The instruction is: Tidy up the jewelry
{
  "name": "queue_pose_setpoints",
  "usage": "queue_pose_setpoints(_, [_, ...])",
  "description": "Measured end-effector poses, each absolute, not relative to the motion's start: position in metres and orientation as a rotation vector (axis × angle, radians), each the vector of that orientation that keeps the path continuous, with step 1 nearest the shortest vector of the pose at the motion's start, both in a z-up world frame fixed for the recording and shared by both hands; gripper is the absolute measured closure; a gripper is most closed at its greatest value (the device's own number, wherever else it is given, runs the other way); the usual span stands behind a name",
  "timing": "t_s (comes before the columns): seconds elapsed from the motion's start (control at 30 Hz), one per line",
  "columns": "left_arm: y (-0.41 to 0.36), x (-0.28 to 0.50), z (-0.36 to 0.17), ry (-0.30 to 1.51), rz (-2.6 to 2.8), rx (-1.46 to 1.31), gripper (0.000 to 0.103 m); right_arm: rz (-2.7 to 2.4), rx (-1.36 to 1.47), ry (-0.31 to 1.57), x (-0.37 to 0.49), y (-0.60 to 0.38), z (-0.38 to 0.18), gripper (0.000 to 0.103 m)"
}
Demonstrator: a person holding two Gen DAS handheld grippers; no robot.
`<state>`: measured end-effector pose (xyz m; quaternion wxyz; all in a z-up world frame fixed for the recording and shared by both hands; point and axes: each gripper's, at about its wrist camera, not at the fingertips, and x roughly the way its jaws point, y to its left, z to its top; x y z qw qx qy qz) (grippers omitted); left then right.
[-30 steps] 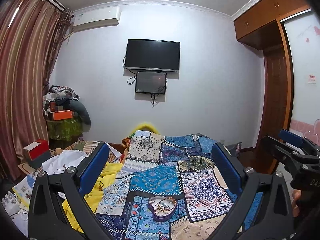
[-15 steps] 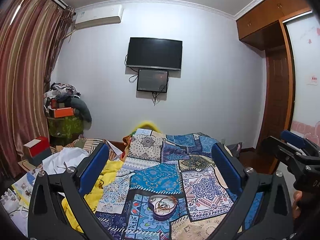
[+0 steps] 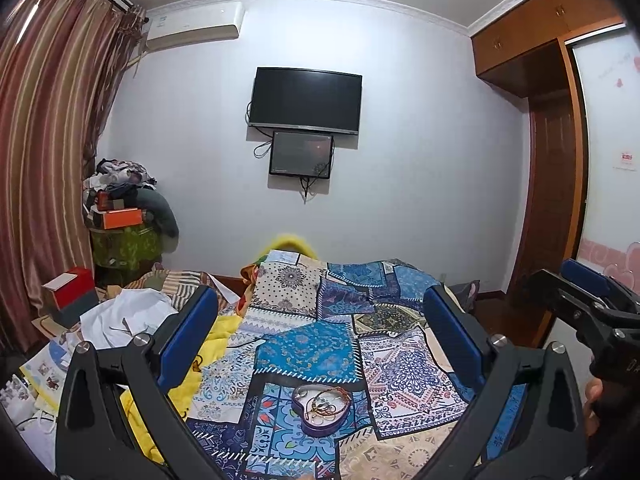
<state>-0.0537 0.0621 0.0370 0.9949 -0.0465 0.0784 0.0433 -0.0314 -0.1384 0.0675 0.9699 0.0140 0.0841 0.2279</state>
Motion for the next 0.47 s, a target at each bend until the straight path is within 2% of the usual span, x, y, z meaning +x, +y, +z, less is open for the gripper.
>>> queue_pose_setpoints(0.47, [0.0611,-0.0538,0.0358,0.154,0.082,-0.076,0.0,0.458,0.034,0.185,-0.0268,-0.138,0.0649,0.0])
